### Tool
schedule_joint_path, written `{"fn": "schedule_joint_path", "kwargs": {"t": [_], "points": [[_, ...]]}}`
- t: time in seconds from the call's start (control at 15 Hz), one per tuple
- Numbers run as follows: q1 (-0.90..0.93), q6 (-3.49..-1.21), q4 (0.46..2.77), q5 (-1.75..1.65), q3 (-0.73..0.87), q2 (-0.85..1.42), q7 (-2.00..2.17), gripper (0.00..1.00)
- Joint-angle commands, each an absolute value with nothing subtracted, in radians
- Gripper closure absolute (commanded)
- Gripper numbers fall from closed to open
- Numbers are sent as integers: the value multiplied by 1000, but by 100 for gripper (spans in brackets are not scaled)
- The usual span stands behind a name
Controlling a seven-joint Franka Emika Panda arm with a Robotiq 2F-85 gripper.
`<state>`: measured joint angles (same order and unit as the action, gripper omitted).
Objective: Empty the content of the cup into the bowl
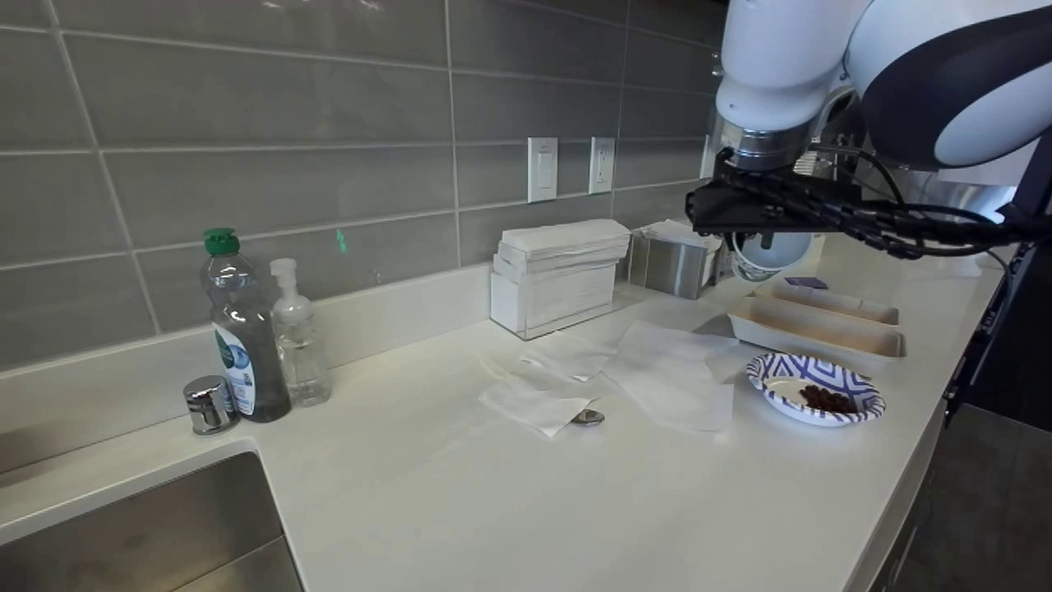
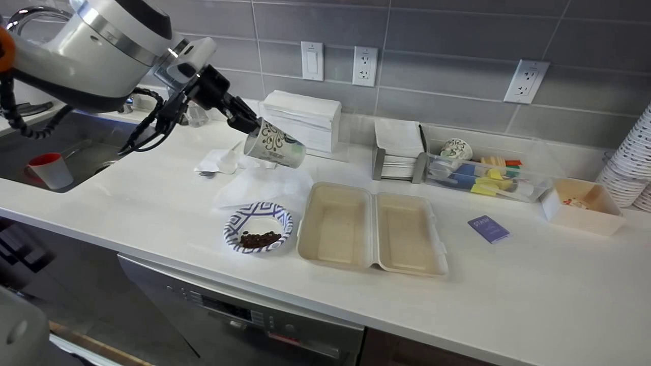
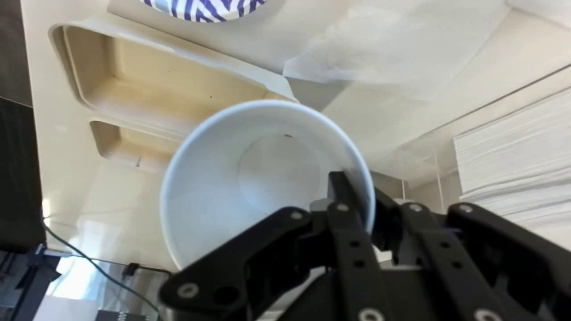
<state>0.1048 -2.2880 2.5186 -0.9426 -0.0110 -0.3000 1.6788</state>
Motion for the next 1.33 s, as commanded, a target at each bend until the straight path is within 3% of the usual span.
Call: {"fn": "schedule_joint_path", "kwargs": {"t": [0.0, 0.67, 0.87, 0.93, 1.27], "points": [[100, -2339, 2541, -836, -17, -319, 1436, 98], [97, -2552, 2563, -594, -24, -306, 796, 98], [192, -2564, 2552, -417, 56, -268, 590, 98], [61, -2557, 2550, -487, -68, -292, 684, 93], [128, -2604, 2563, -279, -26, -266, 459, 98]]}}
